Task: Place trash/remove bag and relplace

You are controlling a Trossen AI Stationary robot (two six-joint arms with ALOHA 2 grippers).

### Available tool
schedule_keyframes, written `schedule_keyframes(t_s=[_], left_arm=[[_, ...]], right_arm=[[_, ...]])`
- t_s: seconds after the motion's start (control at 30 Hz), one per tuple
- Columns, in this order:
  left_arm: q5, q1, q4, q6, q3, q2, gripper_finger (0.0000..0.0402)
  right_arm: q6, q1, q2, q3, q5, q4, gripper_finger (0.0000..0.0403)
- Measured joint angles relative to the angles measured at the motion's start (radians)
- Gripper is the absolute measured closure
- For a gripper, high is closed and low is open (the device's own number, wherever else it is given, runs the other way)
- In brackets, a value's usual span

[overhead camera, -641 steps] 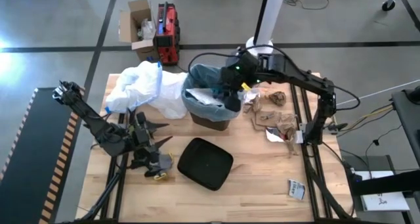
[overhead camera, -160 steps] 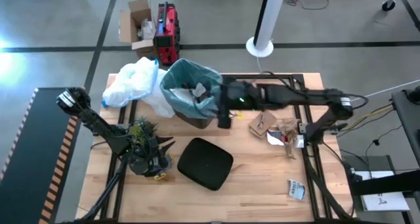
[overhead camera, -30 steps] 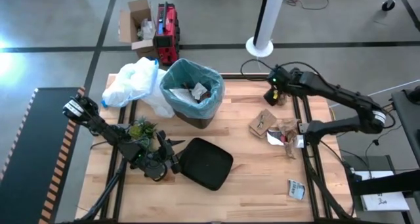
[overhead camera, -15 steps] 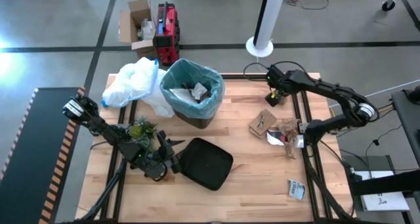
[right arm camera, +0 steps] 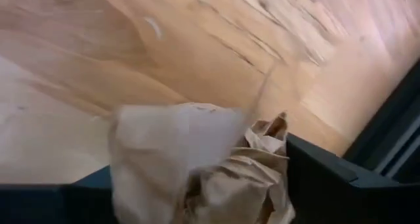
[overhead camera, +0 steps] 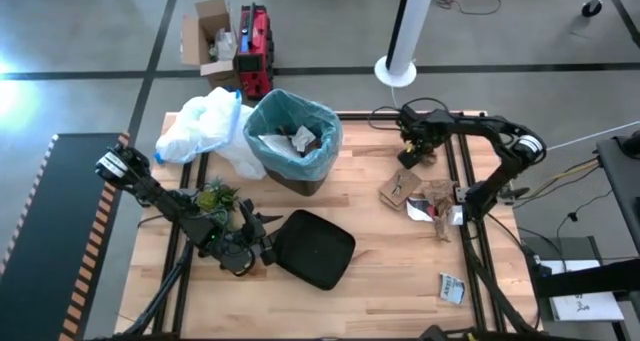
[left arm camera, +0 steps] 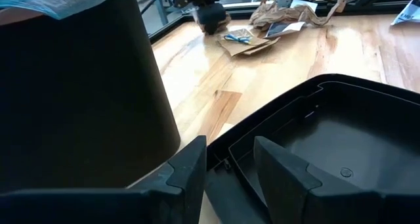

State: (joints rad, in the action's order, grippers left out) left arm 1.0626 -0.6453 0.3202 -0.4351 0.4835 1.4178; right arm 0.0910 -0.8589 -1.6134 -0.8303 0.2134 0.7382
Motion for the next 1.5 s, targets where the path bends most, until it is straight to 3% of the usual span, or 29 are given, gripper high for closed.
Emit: schedule_keyframes(t_s=[0.37,0.43,0.67,0.83,1.0,1.3,1.5], left_arm=[[0.0,0.0,0.0,0.008,-0.001,0.0,0.0274],[0.0,0.0,-0.002,0.018,0.003,0.0,0.0272],[0.0,0.0,-0.05,0.063,0.046,-0.014,0.0265],[0.0,0.005,-0.107,0.06,0.064,-0.019,0.0268],[0.0,0.006,-0.106,0.029,0.064,-0.023,0.0279],[0.0,0.006,-0.104,-0.022,0.064,-0.018,0.0298],[0.0,0.005,-0.105,-0.03,0.064,-0.018,0.03]], right_arm=[[-0.031,0.103,0.192,0.005,-0.094,-0.017,0.0378],[-0.023,0.147,0.258,0.001,-0.104,-0.015,0.0393],[0.052,0.404,0.471,-0.114,-0.139,-0.062,0.0386],[0.044,0.614,0.503,-0.245,-0.14,-0.273,0.0398],[-0.046,0.723,0.396,-0.416,-0.138,-0.397,0.0398],[-0.14,0.699,0.087,-0.707,-0.135,-0.493,0.0397],[-0.127,0.661,-0.091,-0.835,-0.132,-0.484,0.0344]])
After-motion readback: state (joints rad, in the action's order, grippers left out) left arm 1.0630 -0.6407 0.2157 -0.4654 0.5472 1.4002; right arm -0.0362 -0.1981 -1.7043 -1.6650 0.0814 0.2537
